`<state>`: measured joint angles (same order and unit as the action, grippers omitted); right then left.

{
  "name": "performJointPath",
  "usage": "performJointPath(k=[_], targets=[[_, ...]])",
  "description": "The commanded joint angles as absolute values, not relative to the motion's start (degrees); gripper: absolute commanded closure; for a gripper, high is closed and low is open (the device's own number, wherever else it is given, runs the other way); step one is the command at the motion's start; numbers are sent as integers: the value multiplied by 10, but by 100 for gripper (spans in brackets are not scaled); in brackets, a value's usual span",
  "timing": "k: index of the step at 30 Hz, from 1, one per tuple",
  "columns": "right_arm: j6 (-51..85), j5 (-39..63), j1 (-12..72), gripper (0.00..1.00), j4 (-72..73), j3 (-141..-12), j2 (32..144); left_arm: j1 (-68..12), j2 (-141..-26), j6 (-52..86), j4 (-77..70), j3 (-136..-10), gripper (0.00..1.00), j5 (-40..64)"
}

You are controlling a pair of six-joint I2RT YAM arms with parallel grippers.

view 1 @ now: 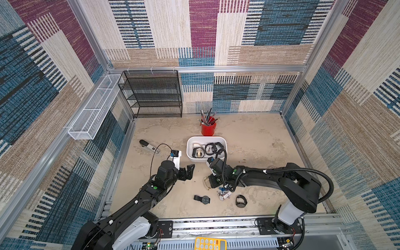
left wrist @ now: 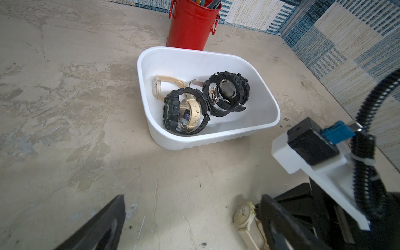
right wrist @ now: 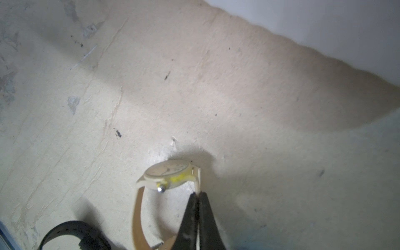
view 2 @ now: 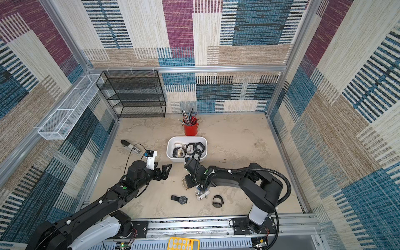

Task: Put the watch into the storage box
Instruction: Pick up the watch at the center of the board, then place the watch in the storage box.

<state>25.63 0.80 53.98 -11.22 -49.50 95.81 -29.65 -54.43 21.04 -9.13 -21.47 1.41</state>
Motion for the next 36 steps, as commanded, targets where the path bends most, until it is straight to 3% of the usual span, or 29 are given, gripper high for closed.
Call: performJointPath(k=[1, 22, 36], targets=[[256, -3, 540, 100, -104, -501, 958, -296, -544, 222, -96, -214, 3, 11], [223, -50, 536, 100, -122, -543, 904, -296, -553, 236, -115, -205, 5, 25], [183, -58, 464, 100, -107, -590, 889, -296, -574, 243, -128, -212, 5, 47]])
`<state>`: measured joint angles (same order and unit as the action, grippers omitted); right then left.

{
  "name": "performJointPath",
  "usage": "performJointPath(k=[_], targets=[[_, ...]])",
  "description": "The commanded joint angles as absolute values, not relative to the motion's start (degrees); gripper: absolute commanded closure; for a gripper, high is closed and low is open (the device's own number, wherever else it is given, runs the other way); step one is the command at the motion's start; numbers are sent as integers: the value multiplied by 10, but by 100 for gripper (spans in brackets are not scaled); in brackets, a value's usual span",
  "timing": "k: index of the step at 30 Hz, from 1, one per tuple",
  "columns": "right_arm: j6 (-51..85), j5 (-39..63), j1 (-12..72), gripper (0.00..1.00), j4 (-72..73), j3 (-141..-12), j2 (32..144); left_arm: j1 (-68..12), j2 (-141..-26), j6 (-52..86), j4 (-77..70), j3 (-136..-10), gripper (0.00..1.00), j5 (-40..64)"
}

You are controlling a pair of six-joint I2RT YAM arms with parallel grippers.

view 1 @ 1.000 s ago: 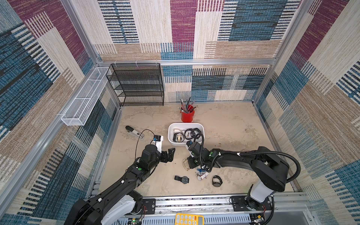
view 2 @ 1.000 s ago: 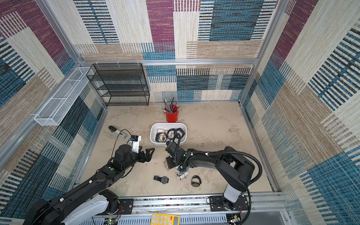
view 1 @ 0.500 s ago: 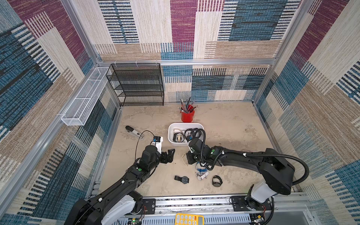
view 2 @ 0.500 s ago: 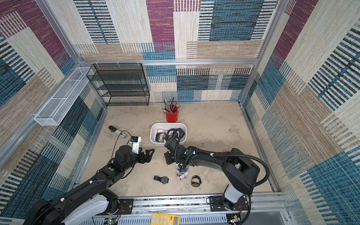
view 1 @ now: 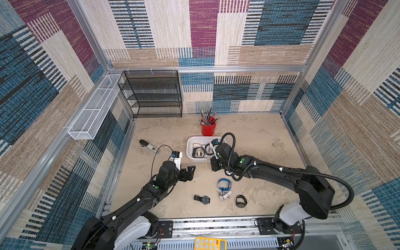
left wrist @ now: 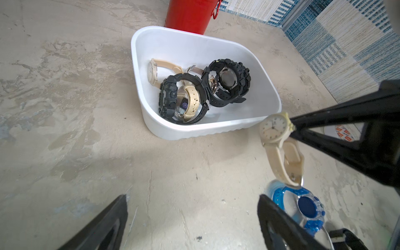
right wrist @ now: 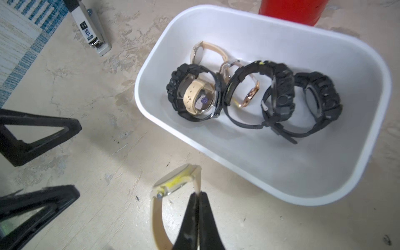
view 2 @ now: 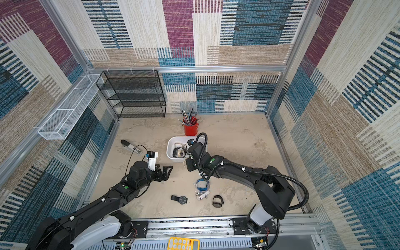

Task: Put the watch into the storage box
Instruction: Place the watch in the storage box.

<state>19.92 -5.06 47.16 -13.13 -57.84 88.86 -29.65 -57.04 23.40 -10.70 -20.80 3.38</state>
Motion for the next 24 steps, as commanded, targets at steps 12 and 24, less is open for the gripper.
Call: performJointPath(k=[12, 24], targets=[[129, -52, 419, 100, -76, -668, 963, -296, -569, 246, -114, -221, 6, 54], [108, -39, 402, 100, -55, -721, 1055, -297, -565, 245, -100, -221, 6, 46]])
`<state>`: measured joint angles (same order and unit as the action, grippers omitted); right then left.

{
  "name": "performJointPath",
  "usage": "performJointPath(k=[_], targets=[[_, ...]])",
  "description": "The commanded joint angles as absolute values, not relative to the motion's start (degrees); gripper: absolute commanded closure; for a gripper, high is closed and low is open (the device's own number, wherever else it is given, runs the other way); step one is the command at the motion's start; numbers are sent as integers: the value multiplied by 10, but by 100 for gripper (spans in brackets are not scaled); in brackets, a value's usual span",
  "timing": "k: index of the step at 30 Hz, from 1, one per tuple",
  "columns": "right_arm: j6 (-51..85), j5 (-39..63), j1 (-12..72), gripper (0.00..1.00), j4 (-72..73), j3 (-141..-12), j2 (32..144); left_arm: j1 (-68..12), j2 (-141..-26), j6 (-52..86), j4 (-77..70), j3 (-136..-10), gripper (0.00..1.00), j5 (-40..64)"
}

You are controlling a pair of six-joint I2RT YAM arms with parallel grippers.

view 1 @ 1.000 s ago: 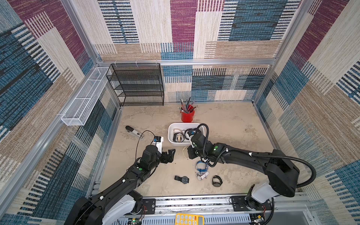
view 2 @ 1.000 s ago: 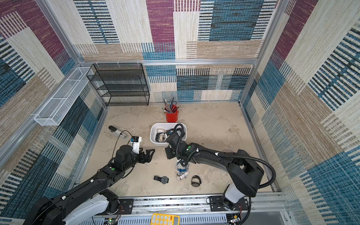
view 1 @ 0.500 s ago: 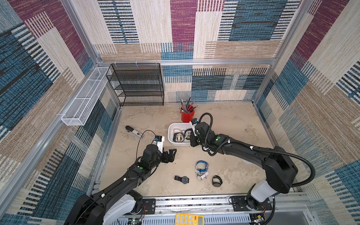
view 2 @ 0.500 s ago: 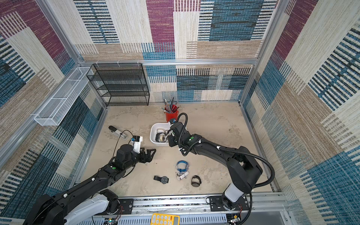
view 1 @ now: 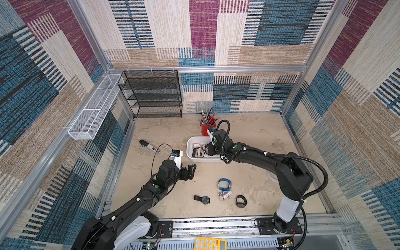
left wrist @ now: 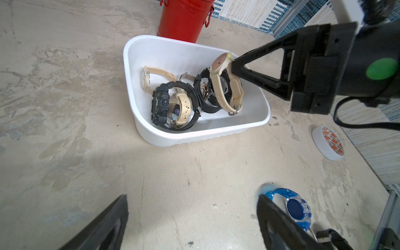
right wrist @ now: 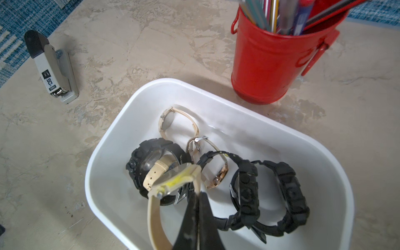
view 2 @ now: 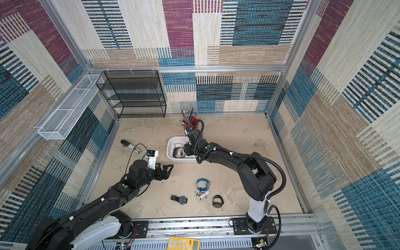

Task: Put the watch into the storage box
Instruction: Place the watch in the storage box.

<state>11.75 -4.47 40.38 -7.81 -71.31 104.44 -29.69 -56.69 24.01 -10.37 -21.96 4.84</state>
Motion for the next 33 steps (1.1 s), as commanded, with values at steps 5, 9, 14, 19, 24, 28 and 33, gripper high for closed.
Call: performJointPath(k=[5, 9, 14, 19, 24, 28, 33], targets=[[106, -36, 397, 100, -48, -729, 1078, -296, -565, 246, -100, -223, 6, 49], [101, -36, 397, 100, -51, -739, 1094, -296, -564, 249, -97, -224, 6, 46], [101, -33, 396, 100, -47, -738, 1101, -297, -564, 245, -95, -223, 6, 43], [103, -27, 396, 100, -45, -734, 1097, -296, -564, 249, -95, -225, 6, 47], [108, -21, 396, 81, -56, -740, 1093, -296, -566, 254, -91, -227, 6, 45], [112, -19, 396, 49, -36, -719, 1062, -296, -566, 251, -92, -225, 6, 43], [117, -17, 397, 28, -40, -700, 1020, -296, -569, 255, -89, -230, 6, 46]])
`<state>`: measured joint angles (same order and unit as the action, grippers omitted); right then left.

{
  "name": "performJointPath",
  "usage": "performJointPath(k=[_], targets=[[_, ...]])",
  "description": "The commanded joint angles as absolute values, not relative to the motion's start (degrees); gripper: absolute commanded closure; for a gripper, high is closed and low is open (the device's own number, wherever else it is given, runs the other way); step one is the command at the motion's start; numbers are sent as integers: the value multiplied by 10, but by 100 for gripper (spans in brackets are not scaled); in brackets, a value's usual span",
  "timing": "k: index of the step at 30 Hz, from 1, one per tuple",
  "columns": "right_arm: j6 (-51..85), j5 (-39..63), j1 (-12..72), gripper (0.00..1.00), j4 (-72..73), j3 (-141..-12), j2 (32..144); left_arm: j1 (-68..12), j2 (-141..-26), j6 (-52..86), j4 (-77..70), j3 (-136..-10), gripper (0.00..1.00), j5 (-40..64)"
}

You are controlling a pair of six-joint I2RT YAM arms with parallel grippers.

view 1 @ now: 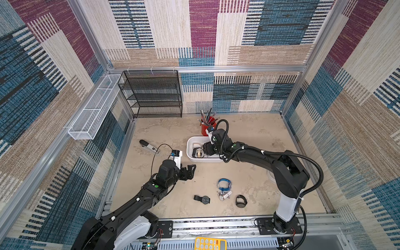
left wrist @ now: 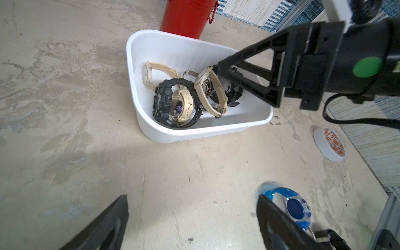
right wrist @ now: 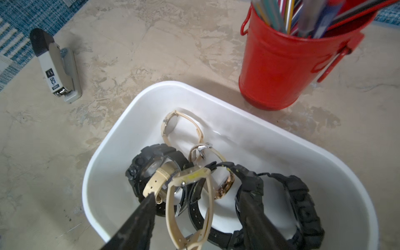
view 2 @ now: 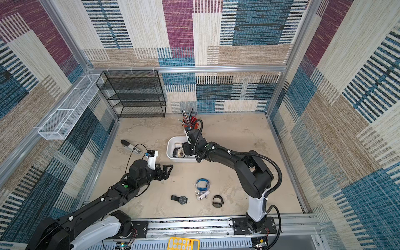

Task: Put the watch into the storage box
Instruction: Place the watch in the storage box.

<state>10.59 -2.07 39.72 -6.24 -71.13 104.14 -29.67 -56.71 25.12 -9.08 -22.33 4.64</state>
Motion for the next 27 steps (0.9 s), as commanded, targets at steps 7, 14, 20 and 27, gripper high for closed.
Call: performJointPath(k=[7, 14, 20, 27], targets=[[119, 26, 396, 10, 24, -584, 925, -296, -581, 257, -97, -229, 6, 49], [120, 48, 396, 0, 96, -477, 842, -296, -609, 262, -118, -230, 6, 58], [121, 45, 396, 0, 99, -464, 826, -296, -624, 264, -109, -243, 7, 77], [125, 35, 397, 0, 100, -459, 824, -299, -580, 280, -8, -226, 11, 121]])
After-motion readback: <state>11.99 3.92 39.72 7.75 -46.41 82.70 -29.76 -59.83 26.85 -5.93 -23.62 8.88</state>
